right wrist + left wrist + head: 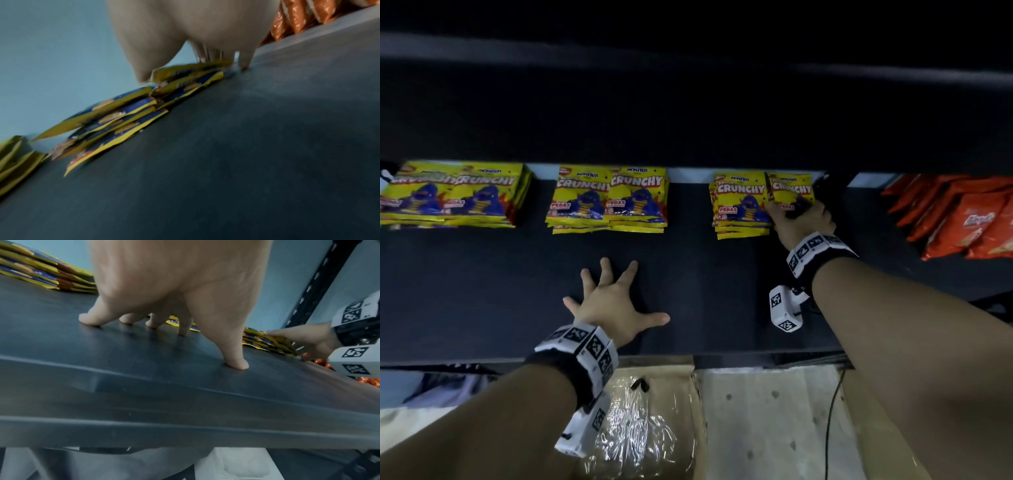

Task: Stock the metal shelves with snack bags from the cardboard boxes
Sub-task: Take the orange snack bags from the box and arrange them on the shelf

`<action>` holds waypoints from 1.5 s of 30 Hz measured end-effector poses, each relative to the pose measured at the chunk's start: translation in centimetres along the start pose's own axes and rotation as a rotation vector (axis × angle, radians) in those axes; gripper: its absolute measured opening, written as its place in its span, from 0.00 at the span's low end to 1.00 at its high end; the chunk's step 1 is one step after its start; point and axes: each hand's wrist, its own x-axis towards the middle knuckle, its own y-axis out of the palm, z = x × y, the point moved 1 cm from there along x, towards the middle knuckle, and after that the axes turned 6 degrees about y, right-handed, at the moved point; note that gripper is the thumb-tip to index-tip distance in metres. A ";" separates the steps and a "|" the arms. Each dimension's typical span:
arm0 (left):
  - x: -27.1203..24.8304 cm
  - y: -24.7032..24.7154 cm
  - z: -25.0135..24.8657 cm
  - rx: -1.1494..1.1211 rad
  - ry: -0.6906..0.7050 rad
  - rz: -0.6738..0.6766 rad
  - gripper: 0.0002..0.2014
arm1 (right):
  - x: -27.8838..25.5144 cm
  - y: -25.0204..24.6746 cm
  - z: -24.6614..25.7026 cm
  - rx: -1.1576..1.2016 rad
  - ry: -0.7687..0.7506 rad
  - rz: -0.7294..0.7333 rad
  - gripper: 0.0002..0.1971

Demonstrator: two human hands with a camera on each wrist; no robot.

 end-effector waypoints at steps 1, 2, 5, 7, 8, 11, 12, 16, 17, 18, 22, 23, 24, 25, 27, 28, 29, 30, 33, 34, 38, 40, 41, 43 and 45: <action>0.0 0.0 0.0 -0.006 0.002 -0.001 0.62 | 0.1 -0.1 0.1 -0.027 0.002 0.021 0.59; 0.0 -0.1 0.0 -0.012 0.005 -0.005 0.62 | 0.0 -0.1 0.3 -0.051 0.004 0.035 0.60; -0.1 0.0 0.2 -0.021 0.018 -0.026 0.61 | -1.1 -0.2 1.1 -0.077 0.017 0.068 0.64; -0.3 0.0 0.4 -0.012 0.035 -0.046 0.61 | -2.2 0.1 1.9 -0.072 0.027 0.079 0.65; -0.5 0.0 0.7 -0.005 0.049 -0.077 0.60 | -2.8 0.4 2.3 -0.072 0.024 0.081 0.66; -1.0 -0.9 2.4 -0.094 0.069 -0.277 0.52 | -4.0 1.6 3.4 -0.067 0.006 0.089 0.68; -0.9 -1.3 3.2 -0.164 0.055 -0.351 0.50 | -4.2 2.0 3.5 -0.067 -0.003 0.089 0.68; -0.1 -4.8 9.1 -0.262 -0.016 -0.637 0.42 | -5.8 3.7 5.0 -0.096 -0.055 0.129 0.70; 0.2 -6.0 10.9 -0.247 -0.040 -0.691 0.42 | -6.3 4.0 5.3 -0.103 -0.059 0.138 0.69; 0.8 -7.2 12.5 -0.231 -0.073 -0.736 0.43 | -6.8 4.2 5.6 -0.107 -0.060 0.133 0.68; 4.4 -12.0 18.8 -0.217 -0.257 -0.809 0.46 | -10.2 5.0 5.9 -0.079 -0.202 -0.092 0.58; 5.7 -13.1 20.2 -0.230 -0.293 -0.806 0.46 | -11.4 5.2 5.9 -0.066 -0.276 -0.156 0.53; 6.9 -14.1 21.6 -0.246 -0.327 -0.802 0.46 | -12.6 5.6 5.8 -0.055 -0.351 -0.199 0.49; 7.9 -15.1 23.1 -0.267 -0.363 -0.803 0.46 | -13.7 6.1 5.7 -0.043 -0.423 -0.229 0.45; 9.4 -17.0 26.3 -0.320 -0.425 -0.781 0.47 | -15.8 7.4 5.6 -0.020 -0.533 -0.260 0.39; 10.0 -17.7 27.7 -0.344 -0.438 -0.738 0.48 | -16.6 7.9 5.6 -0.011 -0.570 -0.268 0.37; 10.8 -18.1 29.1 -0.366 -0.430 -0.680 0.50 | -17.2 8.5 5.6 -0.004 -0.601 -0.269 0.36; 11.6 -18.4 30.3 -0.391 -0.403 -0.627 0.52 | -17.7 9.1 5.8 0.005 -0.622 -0.267 0.35; 13.3 -18.3 31.2 -0.464 -0.276 -0.549 0.56 | -18.9 10.5 6.5 0.023 -0.639 -0.252 0.34; 13.6 -18.0 30.9 -0.464 -0.251 -0.542 0.55 | -19.3 10.9 6.7 0.029 -0.632 -0.243 0.34; 13.6 -16.8 28.2 -0.412 -0.216 -0.533 0.58 | -20.6 11.7 7.7 0.036 -0.590 -0.161 0.34; 13.6 -16.6 27.0 -0.416 -0.193 -0.483 0.59 | -21.1 11.6 8.2 0.037 -0.569 -0.095 0.35; 13.6 -16.6 26.5 -0.408 -0.194 -0.457 0.59 | -21.2 11.4 8.3 0.045 -0.565 -0.069 0.35; 12.7 -16.6 25.3 -0.318 -0.227 -0.440 0.59 | -21.5 11.0 8.4 0.048 -0.558 -0.003 0.33; 10.1 -16.6 23.8 -0.177 -0.254 -0.530 0.58 | -21.9 10.1 8.1 0.060 -0.579 0.049 0.28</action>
